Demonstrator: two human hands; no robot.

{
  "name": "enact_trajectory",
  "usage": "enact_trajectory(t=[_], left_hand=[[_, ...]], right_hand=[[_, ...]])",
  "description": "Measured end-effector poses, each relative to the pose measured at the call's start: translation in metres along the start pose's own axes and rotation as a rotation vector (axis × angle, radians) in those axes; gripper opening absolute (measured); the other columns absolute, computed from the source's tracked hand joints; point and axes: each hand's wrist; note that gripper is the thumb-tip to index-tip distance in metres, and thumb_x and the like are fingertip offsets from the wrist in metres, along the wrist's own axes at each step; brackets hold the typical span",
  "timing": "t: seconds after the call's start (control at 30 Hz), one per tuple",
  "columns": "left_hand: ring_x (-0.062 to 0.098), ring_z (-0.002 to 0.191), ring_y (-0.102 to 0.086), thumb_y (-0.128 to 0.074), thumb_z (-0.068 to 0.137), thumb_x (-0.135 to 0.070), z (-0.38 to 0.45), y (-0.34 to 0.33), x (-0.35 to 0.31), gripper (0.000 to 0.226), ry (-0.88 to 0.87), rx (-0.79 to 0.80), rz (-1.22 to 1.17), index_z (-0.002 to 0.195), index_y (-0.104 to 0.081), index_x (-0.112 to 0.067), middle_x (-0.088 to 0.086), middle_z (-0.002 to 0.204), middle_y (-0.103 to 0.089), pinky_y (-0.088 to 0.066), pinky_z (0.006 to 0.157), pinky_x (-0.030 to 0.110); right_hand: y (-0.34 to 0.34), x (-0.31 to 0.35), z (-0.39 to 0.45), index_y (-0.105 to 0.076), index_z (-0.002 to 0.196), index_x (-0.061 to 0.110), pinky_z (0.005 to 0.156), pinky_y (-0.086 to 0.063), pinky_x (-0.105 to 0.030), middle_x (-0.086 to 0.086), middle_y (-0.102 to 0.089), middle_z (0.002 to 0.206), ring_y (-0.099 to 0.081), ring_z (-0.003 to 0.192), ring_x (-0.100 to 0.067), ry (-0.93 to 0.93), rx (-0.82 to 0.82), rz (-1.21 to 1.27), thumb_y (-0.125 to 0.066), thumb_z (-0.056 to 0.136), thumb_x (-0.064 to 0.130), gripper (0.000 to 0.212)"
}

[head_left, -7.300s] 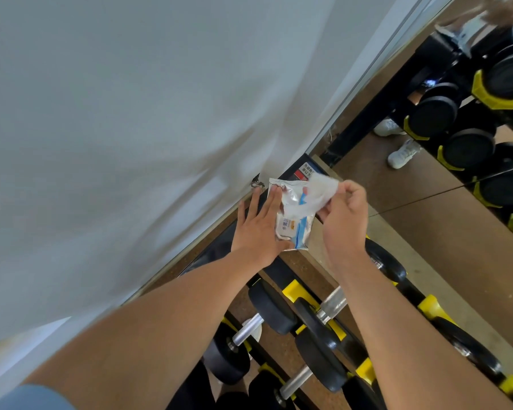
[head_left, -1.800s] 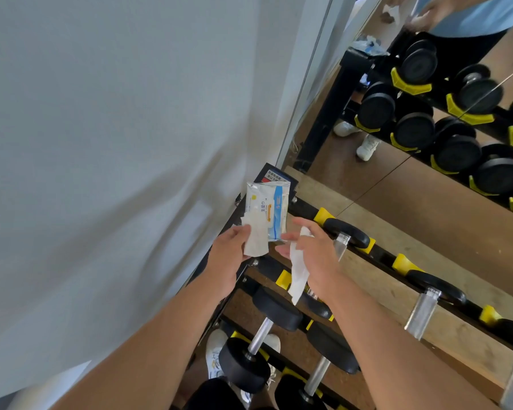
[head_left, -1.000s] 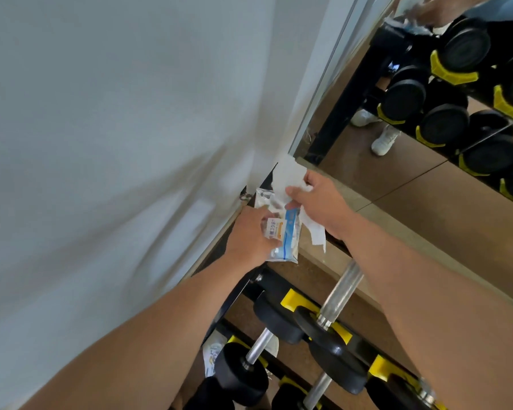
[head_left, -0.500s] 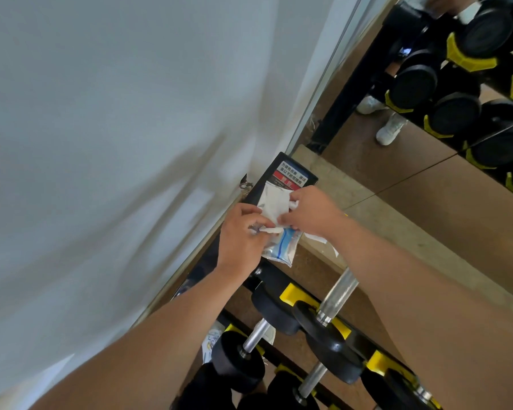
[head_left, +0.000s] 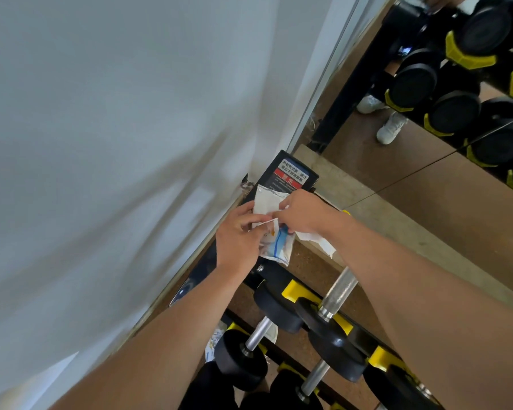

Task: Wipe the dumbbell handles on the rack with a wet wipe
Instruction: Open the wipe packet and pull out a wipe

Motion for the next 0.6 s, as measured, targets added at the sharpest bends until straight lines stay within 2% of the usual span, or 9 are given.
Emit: enact_trajectory(t=[0.1, 0.17, 0.23, 0.33, 0.4, 0.43, 0.5, 0.57, 0.6], left_hand=[[0.008, 0.117, -0.061, -0.075, 0.085, -0.007, 0.006, 0.005, 0.003, 0.039, -0.056, 0.032, -0.011, 0.078, -0.076, -0.045, -0.022, 0.122, -0.063, -0.058, 0.086, 0.027], [0.009, 0.115, -0.062, -0.075, 0.085, -0.007, 0.008, 0.007, 0.004, 0.043, -0.077, 0.063, 0.008, 0.074, -0.075, -0.049, -0.024, 0.119, -0.063, -0.058, 0.086, 0.032], [0.008, 0.111, -0.063, -0.076, 0.085, -0.009, 0.009, 0.009, 0.007, 0.034, -0.095, 0.095, 0.041, 0.078, -0.076, -0.043, -0.023, 0.116, -0.064, -0.059, 0.085, 0.033], [0.006, 0.108, -0.059, -0.076, 0.085, -0.014, 0.01, 0.014, 0.01, 0.015, -0.118, 0.057, 0.168, 0.085, -0.078, -0.029, -0.018, 0.111, -0.063, -0.055, 0.082, 0.023], [0.008, 0.1, -0.056, -0.074, 0.086, -0.02, 0.012, 0.016, 0.01, 0.01, -0.157, -0.019, 0.334, 0.091, -0.078, -0.028, -0.013, 0.104, -0.059, -0.049, 0.078, 0.019], [0.008, 0.094, -0.055, -0.072, 0.088, -0.021, 0.013, 0.017, 0.008, 0.011, -0.159, -0.048, 0.382, 0.093, -0.077, -0.03, -0.012, 0.101, -0.057, -0.045, 0.073, 0.016], [0.01, 0.088, -0.059, -0.069, 0.091, -0.019, 0.016, 0.017, 0.005, 0.017, -0.118, -0.047, 0.332, 0.094, -0.076, -0.034, -0.01, 0.099, -0.056, -0.048, 0.068, 0.017], [0.013, 0.094, -0.065, -0.068, 0.092, -0.011, 0.02, 0.018, 0.003, 0.023, -0.082, 0.004, 0.22, 0.089, -0.072, -0.033, -0.008, 0.106, -0.059, -0.056, 0.068, 0.024], [0.014, 0.096, -0.066, -0.066, 0.092, -0.007, 0.02, 0.018, 0.002, 0.026, -0.094, 0.025, 0.233, 0.087, -0.07, -0.032, -0.006, 0.111, -0.06, -0.056, 0.07, 0.02]], right_hand=[[0.004, 0.001, -0.001, -0.063, 0.074, 0.004, 0.065, -0.043, -0.035, -0.015, -0.064, 0.076, -0.055, 0.07, -0.023, 0.004, 0.108, -0.05, -0.056, 0.092, 0.014, 0.022], [0.004, 0.001, 0.0, -0.067, 0.071, 0.003, 0.069, -0.049, -0.036, -0.012, -0.069, 0.073, -0.06, 0.071, -0.024, -0.001, 0.165, -0.045, -0.057, 0.088, 0.01, 0.021], [0.006, 0.003, -0.001, -0.074, 0.08, 0.005, 0.077, -0.053, -0.034, -0.005, -0.073, 0.077, -0.066, 0.077, -0.022, 0.018, 0.221, -0.128, -0.06, 0.089, 0.013, 0.018], [0.001, 0.005, -0.001, -0.077, 0.086, 0.006, 0.077, -0.051, -0.03, -0.002, -0.076, 0.078, -0.066, 0.079, -0.017, 0.045, 0.23, -0.194, -0.061, 0.092, 0.021, 0.022], [-0.005, 0.004, 0.002, -0.074, 0.082, 0.009, 0.077, -0.054, -0.032, -0.002, -0.075, 0.073, -0.069, 0.077, -0.017, 0.04, 0.136, -0.11, -0.061, 0.091, 0.023, 0.021], [-0.008, 0.004, 0.003, -0.072, 0.082, 0.011, 0.078, -0.057, -0.035, -0.002, -0.074, 0.075, -0.07, 0.078, -0.018, 0.046, 0.038, -0.064, -0.062, 0.091, 0.026, 0.02], [-0.012, 0.006, 0.005, -0.069, 0.081, 0.016, 0.077, -0.059, -0.038, 0.0, -0.072, 0.085, -0.069, 0.079, -0.017, 0.064, -0.157, -0.01, -0.061, 0.093, 0.04, 0.028], [-0.016, 0.011, 0.004, -0.063, 0.078, 0.021, 0.073, -0.059, -0.034, 0.0, -0.069, 0.085, -0.067, 0.076, -0.015, 0.058, -0.21, -0.05, -0.051, 0.095, 0.056, 0.041], [-0.018, 0.012, 0.004, -0.06, 0.077, 0.02, 0.07, -0.057, -0.033, -0.001, -0.067, 0.081, -0.066, 0.072, -0.014, 0.04, -0.215, -0.068, -0.045, 0.096, 0.062, 0.049]])
Point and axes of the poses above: each hand's wrist, its own z-axis towards the middle knuckle, its own y-axis out of the back of the hand, x = y × z
